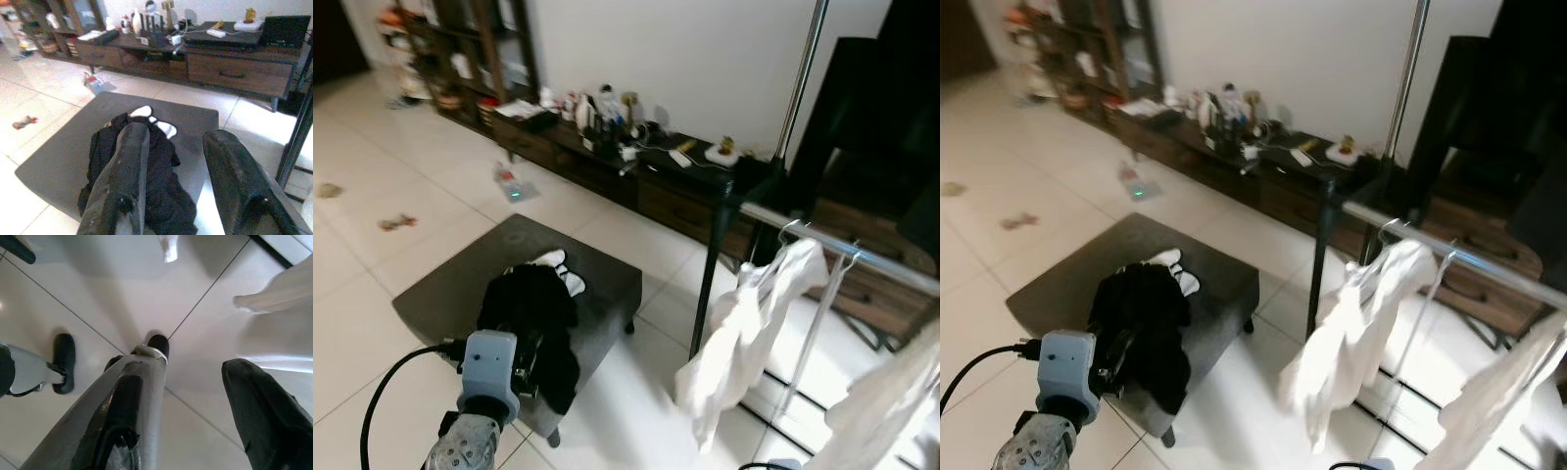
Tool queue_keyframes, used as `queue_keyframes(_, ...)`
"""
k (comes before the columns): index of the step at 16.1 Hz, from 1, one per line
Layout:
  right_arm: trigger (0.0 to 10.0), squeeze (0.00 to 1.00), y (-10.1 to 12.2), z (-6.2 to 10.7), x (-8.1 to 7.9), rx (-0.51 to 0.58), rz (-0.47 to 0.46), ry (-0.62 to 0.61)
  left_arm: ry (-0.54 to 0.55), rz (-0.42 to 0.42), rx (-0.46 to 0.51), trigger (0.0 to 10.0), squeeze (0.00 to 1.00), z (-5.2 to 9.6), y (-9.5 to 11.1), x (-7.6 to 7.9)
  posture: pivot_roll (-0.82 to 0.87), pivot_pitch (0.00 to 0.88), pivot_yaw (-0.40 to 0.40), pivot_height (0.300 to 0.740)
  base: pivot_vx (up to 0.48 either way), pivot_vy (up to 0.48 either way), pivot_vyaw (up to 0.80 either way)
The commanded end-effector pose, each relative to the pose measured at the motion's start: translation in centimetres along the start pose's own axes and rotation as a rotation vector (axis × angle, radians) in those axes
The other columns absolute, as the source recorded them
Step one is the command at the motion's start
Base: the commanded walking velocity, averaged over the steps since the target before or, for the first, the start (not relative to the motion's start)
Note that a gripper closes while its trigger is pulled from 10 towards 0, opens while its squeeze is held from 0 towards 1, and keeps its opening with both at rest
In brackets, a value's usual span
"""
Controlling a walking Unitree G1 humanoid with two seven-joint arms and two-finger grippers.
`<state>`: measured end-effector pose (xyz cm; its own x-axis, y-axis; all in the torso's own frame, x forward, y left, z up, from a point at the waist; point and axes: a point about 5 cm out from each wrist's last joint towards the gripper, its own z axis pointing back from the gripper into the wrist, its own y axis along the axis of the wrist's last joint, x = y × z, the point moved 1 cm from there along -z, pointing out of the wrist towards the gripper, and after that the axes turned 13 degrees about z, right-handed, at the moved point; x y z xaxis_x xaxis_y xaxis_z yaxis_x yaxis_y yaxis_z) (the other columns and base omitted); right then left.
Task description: Hang hanger
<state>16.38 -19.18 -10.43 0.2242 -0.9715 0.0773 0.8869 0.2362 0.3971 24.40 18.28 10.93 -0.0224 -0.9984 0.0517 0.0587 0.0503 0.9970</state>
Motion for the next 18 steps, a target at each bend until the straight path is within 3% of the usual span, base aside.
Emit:
queue_keyframes(1,10.0,0.0,0.14,-0.1,-0.72,-0.002,-0.006,0.018,0.013,-0.003,-0.009,10.0,0.0,0.04,0.0,-0.5,0.12,0.106,-0.015,0.74,0.0,0.48,-0.8)
queue_keyframes(3,10.0,0.0,0.19,-0.1,-0.7,-0.001,0.0,0.019,0.013,-0.004,-0.013,10.0,0.0,0.01,-0.03,-0.56,0.12,0.108,-0.016,0.74,0.0,0.48,-0.8)
queue_keyframes(16,10.0,0.0,0.4,-0.11,-0.87,0.018,-0.006,0.039,0.007,-0.006,-0.021,10.0,0.0,0.15,-0.07,-0.55,0.13,0.116,-0.012,0.74,0.0,0.48,0.0)
queue_keyframes(18,10.0,0.0,0.41,-0.1,-0.88,0.019,-0.005,0.042,0.006,-0.009,-0.018,10.0,0.0,0.14,-0.04,-0.54,0.13,0.116,-0.012,0.74,0.0,0.124,0.0)
